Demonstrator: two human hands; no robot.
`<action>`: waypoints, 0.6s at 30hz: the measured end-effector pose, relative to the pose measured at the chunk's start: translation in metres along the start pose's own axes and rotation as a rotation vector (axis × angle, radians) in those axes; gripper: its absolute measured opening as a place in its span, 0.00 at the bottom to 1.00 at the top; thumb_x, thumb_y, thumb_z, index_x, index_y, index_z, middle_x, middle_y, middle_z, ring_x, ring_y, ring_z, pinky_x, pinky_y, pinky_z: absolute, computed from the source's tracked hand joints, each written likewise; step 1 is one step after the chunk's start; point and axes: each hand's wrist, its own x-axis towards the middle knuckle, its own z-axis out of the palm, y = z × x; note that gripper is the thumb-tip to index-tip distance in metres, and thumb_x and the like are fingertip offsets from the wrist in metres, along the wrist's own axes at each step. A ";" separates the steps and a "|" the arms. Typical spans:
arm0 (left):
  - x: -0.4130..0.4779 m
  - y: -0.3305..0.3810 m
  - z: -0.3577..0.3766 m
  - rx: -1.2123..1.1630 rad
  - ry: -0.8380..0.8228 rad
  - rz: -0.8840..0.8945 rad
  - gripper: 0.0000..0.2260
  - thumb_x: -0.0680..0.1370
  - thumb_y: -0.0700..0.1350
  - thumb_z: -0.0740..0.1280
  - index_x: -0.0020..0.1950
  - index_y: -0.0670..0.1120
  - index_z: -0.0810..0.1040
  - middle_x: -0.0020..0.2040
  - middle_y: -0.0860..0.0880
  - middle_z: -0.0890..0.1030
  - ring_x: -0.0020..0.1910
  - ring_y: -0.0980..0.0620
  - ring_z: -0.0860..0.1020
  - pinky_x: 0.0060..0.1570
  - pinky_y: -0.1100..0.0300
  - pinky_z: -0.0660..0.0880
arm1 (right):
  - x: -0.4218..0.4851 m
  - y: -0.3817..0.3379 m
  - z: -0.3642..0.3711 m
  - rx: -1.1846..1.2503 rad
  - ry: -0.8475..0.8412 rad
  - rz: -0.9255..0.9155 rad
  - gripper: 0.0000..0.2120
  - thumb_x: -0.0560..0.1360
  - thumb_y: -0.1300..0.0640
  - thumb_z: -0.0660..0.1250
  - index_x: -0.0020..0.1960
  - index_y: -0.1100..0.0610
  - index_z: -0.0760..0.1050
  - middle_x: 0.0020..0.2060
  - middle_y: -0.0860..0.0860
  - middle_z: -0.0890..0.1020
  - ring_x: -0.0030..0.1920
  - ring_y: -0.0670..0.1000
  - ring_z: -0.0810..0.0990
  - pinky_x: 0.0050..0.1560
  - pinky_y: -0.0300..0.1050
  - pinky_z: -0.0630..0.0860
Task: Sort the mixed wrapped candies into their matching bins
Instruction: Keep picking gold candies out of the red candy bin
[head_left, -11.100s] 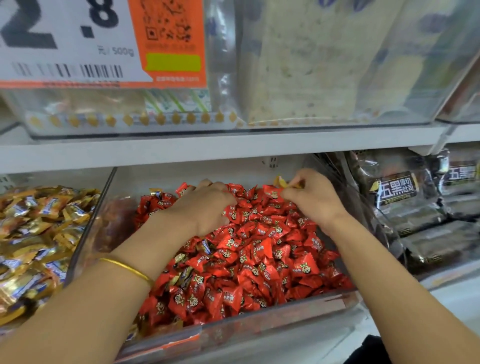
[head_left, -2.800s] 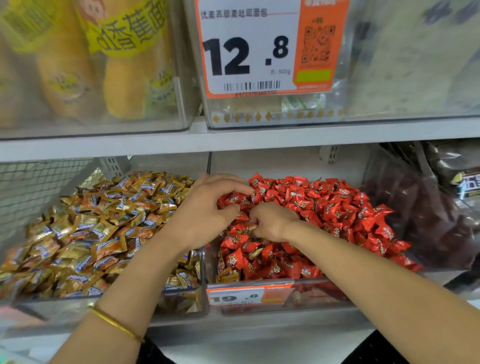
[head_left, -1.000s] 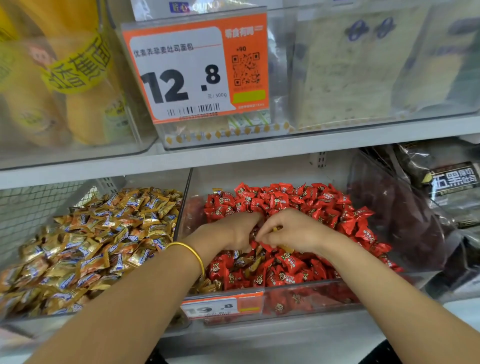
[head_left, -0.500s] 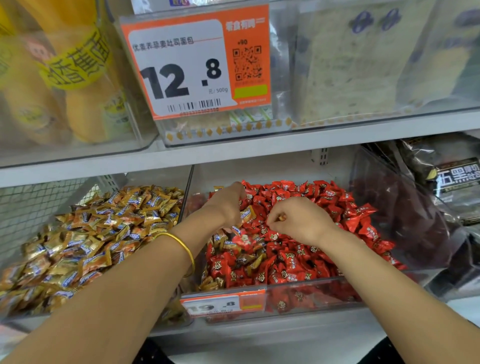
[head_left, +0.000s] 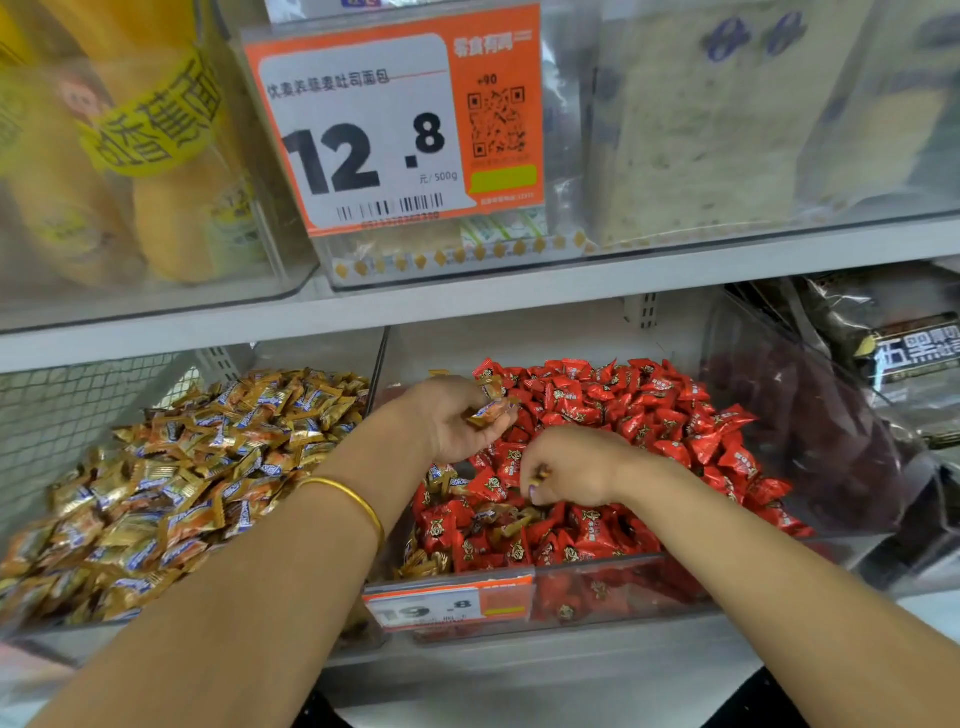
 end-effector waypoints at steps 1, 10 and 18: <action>0.000 0.000 0.000 -0.047 -0.005 -0.009 0.08 0.81 0.34 0.54 0.58 0.37 0.68 0.47 0.39 0.75 0.41 0.48 0.76 0.29 0.63 0.76 | -0.002 0.003 -0.003 0.154 0.064 0.029 0.07 0.77 0.60 0.65 0.52 0.56 0.81 0.42 0.46 0.79 0.42 0.44 0.78 0.41 0.37 0.73; -0.003 -0.008 0.004 0.532 0.037 0.062 0.05 0.77 0.43 0.66 0.45 0.43 0.73 0.36 0.48 0.70 0.30 0.55 0.65 0.29 0.65 0.63 | -0.017 0.010 -0.021 1.096 0.219 0.389 0.07 0.77 0.59 0.65 0.47 0.59 0.80 0.28 0.51 0.77 0.21 0.44 0.68 0.22 0.33 0.62; 0.013 -0.019 0.006 1.716 -0.074 0.296 0.16 0.79 0.42 0.63 0.68 0.47 0.73 0.71 0.47 0.68 0.66 0.48 0.70 0.66 0.56 0.65 | -0.017 0.010 -0.020 1.120 0.247 0.388 0.01 0.74 0.63 0.69 0.46 0.60 0.78 0.30 0.52 0.76 0.25 0.46 0.73 0.19 0.33 0.65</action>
